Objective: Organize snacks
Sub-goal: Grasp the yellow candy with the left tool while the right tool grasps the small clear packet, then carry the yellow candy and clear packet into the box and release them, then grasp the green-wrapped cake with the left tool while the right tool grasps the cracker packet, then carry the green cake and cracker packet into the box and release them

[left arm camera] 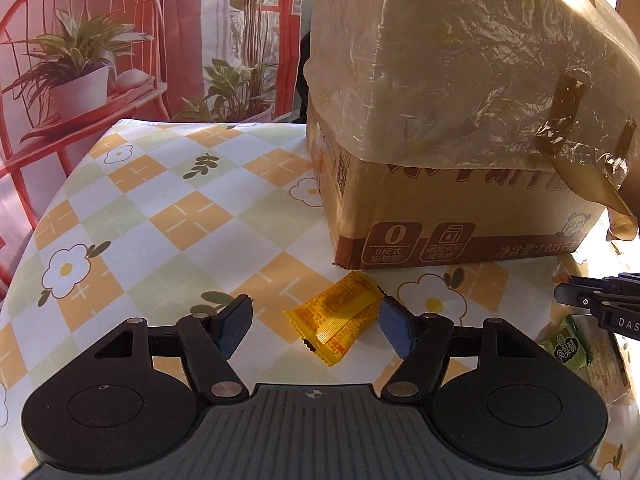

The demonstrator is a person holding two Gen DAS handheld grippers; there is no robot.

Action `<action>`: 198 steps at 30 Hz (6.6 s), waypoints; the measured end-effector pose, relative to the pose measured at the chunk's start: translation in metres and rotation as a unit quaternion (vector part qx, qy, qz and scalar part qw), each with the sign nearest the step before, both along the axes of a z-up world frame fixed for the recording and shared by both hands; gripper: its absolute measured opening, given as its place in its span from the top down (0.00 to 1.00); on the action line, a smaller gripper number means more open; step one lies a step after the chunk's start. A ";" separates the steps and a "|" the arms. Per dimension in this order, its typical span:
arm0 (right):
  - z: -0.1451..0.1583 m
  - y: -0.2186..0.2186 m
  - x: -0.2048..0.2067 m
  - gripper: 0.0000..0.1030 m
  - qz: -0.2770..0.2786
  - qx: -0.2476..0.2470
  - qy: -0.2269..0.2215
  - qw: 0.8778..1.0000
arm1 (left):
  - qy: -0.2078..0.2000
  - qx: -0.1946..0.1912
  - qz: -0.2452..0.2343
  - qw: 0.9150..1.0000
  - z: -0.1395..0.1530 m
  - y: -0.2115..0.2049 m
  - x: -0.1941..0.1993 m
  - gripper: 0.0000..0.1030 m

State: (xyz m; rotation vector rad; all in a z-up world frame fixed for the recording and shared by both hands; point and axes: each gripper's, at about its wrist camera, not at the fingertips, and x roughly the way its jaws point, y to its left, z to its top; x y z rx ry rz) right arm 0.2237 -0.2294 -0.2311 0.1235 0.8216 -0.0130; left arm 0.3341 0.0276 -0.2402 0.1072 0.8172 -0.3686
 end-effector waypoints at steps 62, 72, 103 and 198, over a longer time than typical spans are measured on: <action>0.190 0.000 0.045 0.83 0.041 0.008 -0.210 0.977 | -0.191 -0.083 -0.041 0.977 0.186 -0.079 0.003 0.87; 0.174 -0.022 0.068 0.66 -0.006 0.036 -0.157 0.987 | -0.155 -0.035 -0.034 0.987 0.167 -0.105 0.049 0.55; 0.083 0.001 -0.054 0.52 -0.019 0.064 -0.029 0.997 | -0.078 -0.075 -0.020 0.994 0.097 -0.027 -0.064 0.54; -0.006 0.060 -0.054 0.51 0.098 -0.054 -0.062 0.992 | -0.019 -0.068 0.057 0.996 -0.003 -0.012 -0.088 0.63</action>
